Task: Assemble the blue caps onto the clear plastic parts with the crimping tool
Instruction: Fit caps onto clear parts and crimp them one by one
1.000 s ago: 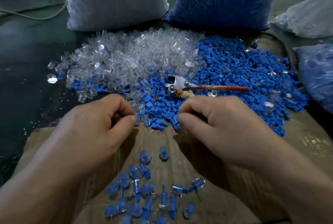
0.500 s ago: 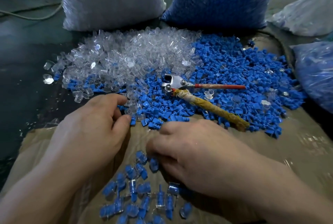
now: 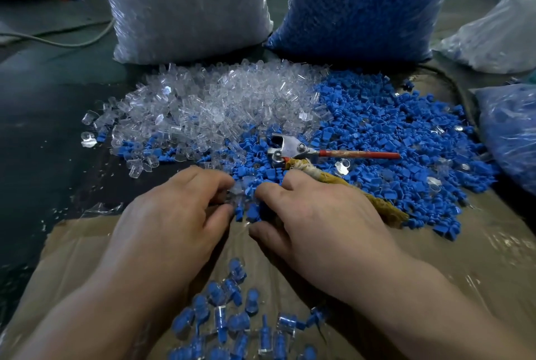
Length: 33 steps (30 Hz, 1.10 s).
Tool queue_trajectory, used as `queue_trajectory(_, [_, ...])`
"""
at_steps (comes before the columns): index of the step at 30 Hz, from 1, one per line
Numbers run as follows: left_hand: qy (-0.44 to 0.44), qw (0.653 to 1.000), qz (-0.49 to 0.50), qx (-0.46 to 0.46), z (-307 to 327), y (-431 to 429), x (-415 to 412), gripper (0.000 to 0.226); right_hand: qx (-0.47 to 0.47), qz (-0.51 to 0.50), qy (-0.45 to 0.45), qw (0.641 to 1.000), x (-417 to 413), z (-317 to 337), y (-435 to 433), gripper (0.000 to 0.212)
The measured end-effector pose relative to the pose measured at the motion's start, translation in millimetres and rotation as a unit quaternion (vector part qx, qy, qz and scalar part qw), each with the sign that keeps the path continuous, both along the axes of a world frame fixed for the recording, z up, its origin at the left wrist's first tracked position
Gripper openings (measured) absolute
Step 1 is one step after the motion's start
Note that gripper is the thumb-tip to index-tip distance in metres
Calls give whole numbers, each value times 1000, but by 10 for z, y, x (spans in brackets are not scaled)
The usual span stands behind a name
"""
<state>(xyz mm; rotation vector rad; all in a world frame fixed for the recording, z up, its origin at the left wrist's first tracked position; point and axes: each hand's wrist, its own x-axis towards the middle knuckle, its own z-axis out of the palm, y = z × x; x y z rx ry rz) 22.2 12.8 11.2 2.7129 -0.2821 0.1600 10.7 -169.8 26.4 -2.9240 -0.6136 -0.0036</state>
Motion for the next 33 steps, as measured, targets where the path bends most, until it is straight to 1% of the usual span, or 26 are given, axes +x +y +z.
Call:
queue_trajectory(3, [-14,999,0,-31,-4,-28,-7,16,-6,1,0,1000,27,-16,1,36])
queue_trajectory(5, [-21,999,4,-32,-10,-30,2,4,2,-1,6,1000,32,-25,-4,34])
queue_trajectory(10, [-31,999,-15,-28,-33,-19,6,8,20,0,1,1000,38,-49,-27,28])
queue_trajectory(16, [-34,995,-45,-78,-26,-38,-4,6,35,-3,-8,999,35,-57,-19,27])
queue_trajectory(17, [-33,995,-43,-82,-33,-43,0,7,43,-7,-8,999,35,-52,-23,24])
queue_trajectory(20, [-33,995,-30,-89,-54,-52,10,7,65,-22,-14,998,35,-49,-39,7])
queue_trajectory(22, [-33,993,-12,-115,-60,-55,10,6,83,-31,-15,996,31,-54,-57,7])
queue_trajectory(24, [-28,986,15,-161,-71,-60,9,6,105,-37,-15,994,28,-48,-80,10])
queue_trajectory(26, [-10,972,49,-231,-98,-65,1,6,148,-40,-9,988,18,-32,-97,10])
queue_trajectory(28, [9,953,78,-292,-115,-75,-7,8,202,-49,-8,978,5,-19,-104,6])
queue_trajectory(30, [22,944,92,-318,-112,-81,-1,9,247,-64,-18,967,-2,-21,-107,3])
queue_trajectory(33, [43,939,84,-331,-78,-78,15,9,290,-74,-17,954,3,-34,-108,6])
